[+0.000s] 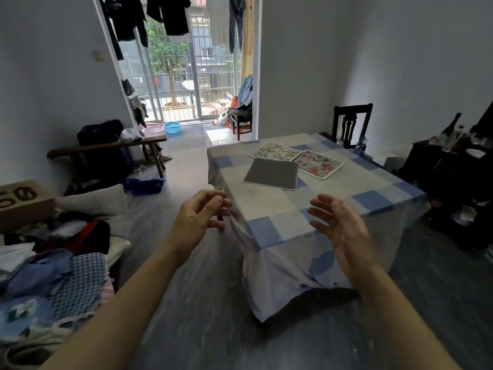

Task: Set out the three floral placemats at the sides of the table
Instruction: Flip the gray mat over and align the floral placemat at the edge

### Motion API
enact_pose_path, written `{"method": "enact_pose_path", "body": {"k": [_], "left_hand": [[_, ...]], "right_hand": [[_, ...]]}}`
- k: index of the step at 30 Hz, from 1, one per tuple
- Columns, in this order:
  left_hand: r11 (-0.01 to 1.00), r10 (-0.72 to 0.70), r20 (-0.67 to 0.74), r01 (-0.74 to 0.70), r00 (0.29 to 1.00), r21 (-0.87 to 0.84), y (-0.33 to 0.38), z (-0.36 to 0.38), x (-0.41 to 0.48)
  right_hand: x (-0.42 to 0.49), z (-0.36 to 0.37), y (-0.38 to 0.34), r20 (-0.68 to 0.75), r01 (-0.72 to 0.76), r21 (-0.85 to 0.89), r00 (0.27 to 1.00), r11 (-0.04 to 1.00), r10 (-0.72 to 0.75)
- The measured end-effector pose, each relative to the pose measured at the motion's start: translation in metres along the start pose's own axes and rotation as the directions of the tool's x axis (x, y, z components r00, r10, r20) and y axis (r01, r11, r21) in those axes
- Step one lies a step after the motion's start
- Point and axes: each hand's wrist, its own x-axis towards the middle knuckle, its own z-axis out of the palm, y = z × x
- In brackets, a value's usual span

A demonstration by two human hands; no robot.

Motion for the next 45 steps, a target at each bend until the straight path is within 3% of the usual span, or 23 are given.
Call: {"method": "enact_pose_path", "body": {"k": [11,25,38,45], "left_hand": [[0.994,-0.012,-0.033,0.008,0.999,-0.109,-0.037,-0.092,0.176],[0.989,-0.119,-0.038,0.115,0.992,-0.09,-0.111,-0.099,0.367],[0.987,-0.136,0.201,0.15,0.97,-0.057,-0.181,-0.054,0.56],[0.931,-0.271,0.275,0.324,0.922,-0.17,-0.242,-0.068,0.632]], "right_hand": [[0.154,0.091,0.036,-0.044,0.019,-0.038,0.999,0.999,-0.021],[0.344,0.112,0.147,-0.162,-0.018,0.001,0.987,1.0,0.018],[0.47,0.091,0.196,-0.351,-0.077,-0.061,0.935,0.995,0.051],[0.521,0.115,0.222,-0.504,-0.143,-0.13,0.862,0.981,0.059]]}}
